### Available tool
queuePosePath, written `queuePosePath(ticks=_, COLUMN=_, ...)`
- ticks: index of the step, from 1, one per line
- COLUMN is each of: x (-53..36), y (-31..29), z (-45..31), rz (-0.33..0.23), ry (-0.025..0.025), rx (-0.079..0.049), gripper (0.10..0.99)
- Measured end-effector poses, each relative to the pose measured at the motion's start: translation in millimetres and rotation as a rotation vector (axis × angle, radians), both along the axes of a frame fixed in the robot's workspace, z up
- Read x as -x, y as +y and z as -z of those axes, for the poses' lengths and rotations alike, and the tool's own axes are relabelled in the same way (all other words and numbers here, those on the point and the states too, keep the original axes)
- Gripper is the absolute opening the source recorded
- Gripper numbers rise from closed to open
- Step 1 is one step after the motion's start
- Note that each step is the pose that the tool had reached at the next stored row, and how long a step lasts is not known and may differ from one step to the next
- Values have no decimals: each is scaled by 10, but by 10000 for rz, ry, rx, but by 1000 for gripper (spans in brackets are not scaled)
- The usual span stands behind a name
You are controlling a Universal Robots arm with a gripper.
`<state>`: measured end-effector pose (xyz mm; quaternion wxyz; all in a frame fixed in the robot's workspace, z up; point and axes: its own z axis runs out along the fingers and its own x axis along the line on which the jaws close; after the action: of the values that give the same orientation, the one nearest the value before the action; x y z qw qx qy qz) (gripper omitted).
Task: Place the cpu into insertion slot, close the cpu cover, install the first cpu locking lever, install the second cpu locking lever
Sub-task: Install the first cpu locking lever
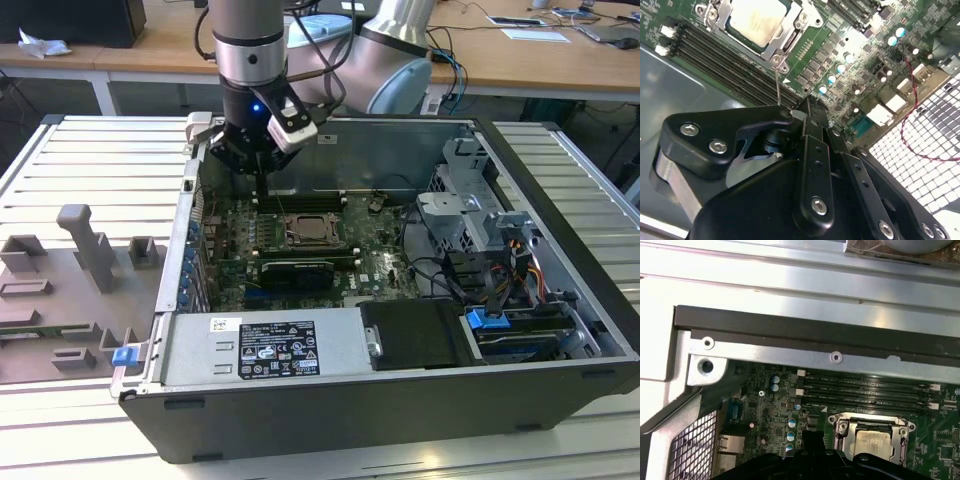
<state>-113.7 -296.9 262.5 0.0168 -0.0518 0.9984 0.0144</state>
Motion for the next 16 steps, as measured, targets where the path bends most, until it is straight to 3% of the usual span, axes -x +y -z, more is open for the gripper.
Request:
queuePosePath(ticks=7, x=-102, y=70, z=7, rz=25, ry=4, rx=0, gripper=106)
queuePosePath(ticks=16, x=-163, y=75, z=11, rz=59, ry=4, rx=0, gripper=106)
